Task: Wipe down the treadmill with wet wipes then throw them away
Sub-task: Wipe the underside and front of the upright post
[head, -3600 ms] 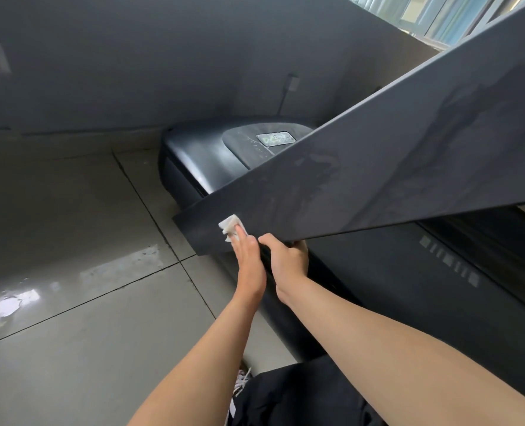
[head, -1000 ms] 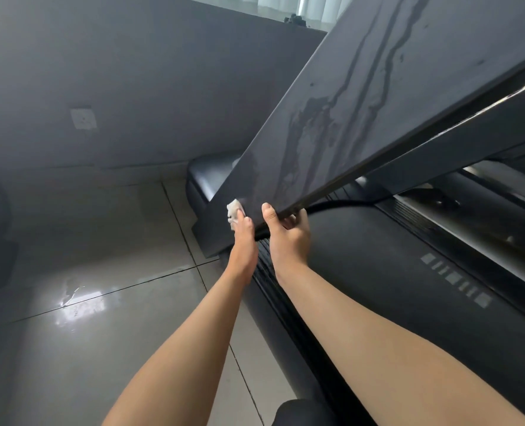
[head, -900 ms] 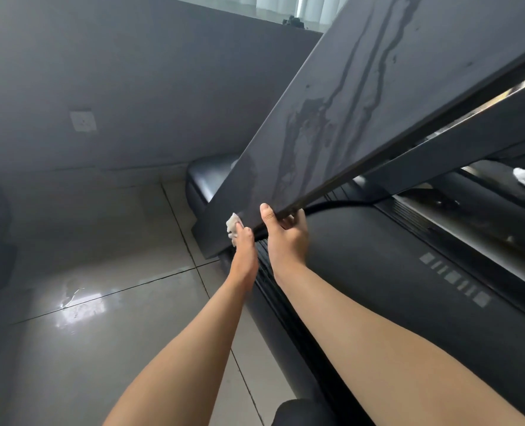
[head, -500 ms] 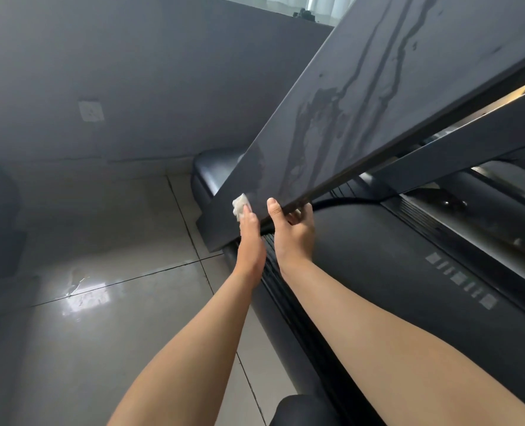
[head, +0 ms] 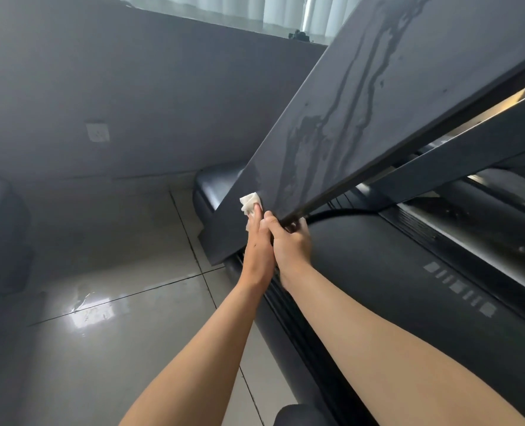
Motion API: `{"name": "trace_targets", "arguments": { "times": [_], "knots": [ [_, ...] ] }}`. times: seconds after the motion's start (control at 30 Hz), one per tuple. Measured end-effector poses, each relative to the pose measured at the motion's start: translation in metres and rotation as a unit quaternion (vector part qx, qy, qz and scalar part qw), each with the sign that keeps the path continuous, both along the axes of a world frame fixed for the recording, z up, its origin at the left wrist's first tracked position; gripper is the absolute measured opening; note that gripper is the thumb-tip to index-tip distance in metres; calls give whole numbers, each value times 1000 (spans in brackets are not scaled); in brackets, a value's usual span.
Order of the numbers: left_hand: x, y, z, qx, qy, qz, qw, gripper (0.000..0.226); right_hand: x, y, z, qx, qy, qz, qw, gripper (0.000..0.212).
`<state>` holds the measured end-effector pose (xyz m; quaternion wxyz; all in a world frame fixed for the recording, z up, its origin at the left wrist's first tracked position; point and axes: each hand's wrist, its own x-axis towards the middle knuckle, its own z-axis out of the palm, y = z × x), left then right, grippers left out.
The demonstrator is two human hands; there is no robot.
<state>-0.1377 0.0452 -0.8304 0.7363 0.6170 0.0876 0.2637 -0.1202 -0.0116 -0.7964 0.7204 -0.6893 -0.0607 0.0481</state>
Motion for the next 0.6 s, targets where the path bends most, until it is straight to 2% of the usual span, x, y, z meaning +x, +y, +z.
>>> {"name": "trace_targets", "arguments": {
  "times": [0.13,0.23,0.33,0.4,0.6],
  "knots": [
    [-3,0,28,-57,-49,-34,997,54,-4,-9,21,12,-1,-8,1000,48],
    [5,9,59,-32,-73,-43,996,52,-1,-13,40,29,-35,-56,997,56],
    [21,23,79,45,-21,-6,999,79,-5,-9,50,18,-54,-100,993,63],
    [32,31,78,52,23,0,998,94,-6,-12,49,-14,-60,-111,992,62],
    [-3,-5,53,51,28,15,998,61,-5,-16,50,-23,-58,-83,995,59]
  ]
}}
